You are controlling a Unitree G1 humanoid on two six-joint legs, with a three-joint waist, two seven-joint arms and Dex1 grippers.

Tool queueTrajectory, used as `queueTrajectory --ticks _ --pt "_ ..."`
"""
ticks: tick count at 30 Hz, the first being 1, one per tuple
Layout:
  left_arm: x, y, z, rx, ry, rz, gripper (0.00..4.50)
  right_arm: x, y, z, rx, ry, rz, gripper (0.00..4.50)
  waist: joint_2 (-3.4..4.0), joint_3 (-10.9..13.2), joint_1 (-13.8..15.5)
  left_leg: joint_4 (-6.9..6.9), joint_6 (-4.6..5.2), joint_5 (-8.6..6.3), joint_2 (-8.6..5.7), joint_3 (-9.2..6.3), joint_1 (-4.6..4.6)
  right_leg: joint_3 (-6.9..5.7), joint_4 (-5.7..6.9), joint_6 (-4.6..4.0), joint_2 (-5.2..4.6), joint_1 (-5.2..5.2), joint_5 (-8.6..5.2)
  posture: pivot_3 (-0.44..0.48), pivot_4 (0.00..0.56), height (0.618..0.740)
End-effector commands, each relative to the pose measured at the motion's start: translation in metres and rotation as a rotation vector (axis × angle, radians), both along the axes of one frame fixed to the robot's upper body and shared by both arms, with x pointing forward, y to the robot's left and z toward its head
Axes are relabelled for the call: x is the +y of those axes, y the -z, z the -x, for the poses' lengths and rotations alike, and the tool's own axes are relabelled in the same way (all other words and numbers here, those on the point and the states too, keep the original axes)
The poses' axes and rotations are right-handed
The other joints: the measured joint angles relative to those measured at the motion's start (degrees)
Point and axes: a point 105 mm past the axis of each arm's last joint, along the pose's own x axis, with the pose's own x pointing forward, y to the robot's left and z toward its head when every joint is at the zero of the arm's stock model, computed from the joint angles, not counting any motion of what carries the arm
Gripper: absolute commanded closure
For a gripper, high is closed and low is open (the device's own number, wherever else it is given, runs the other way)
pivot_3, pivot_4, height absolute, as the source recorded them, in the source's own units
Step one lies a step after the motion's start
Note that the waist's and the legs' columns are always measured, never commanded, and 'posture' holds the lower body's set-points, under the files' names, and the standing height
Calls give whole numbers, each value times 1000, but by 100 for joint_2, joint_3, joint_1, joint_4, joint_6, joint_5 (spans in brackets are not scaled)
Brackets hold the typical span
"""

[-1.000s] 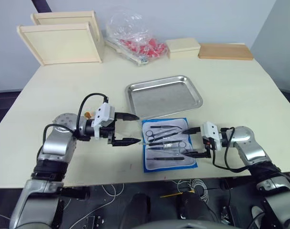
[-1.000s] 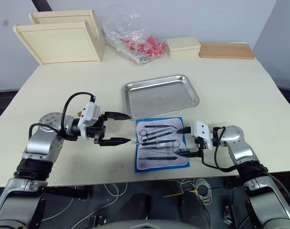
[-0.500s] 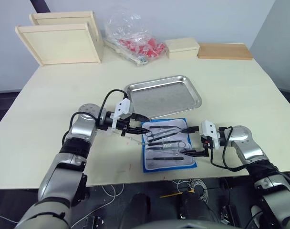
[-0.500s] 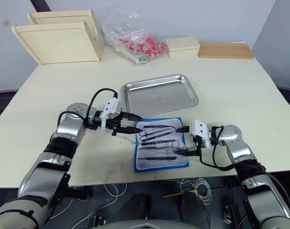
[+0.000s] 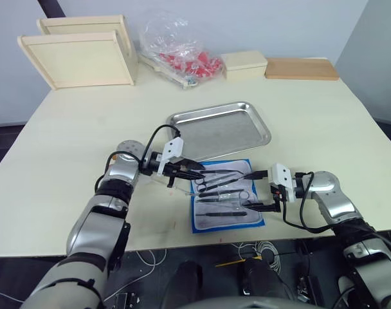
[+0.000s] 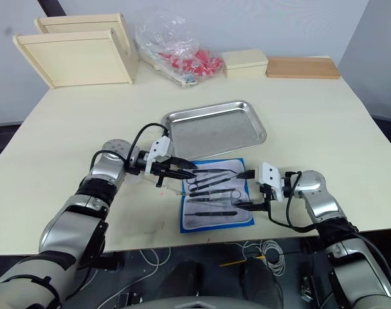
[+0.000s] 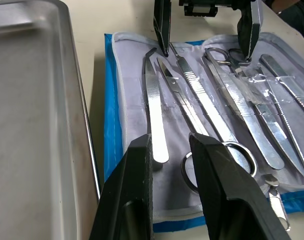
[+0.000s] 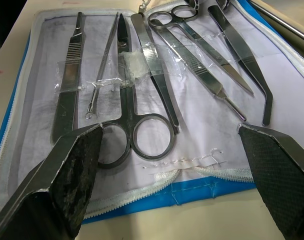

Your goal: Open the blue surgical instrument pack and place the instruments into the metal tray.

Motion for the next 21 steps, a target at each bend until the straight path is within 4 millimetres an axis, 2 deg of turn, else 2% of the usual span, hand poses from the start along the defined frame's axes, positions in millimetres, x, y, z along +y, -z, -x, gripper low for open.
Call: queueTrajectory --ticks 1,9,17,21 --pt "-1 -5 -4 -39 9 -14 3201 -12 41 14 124 31 130 0 -1 0 -2 0 0 0 0 0 0 0 0 0 0 0 0 0 150 740" --pt "1 8 -9 -15 -51 -66 3201 -9 42 14 127 30 130 0 -1 -2 -6 0 0 0 0 -2 1 -1 0 1 0 1 0 0 150 740" --pt "-1 11 -12 3 -78 -71 3201 -11 50 17 158 35 172 0 -3 -16 -7 0 0 0 0 -3 2 -2 0 1 0 4 0 0 150 740" --pt "-1 11 -12 7 -82 -78 4127 -13 55 20 200 45 194 0 -4 -20 -7 0 0 0 0 -4 4 -2 0 1 1 6 0 0 150 740"
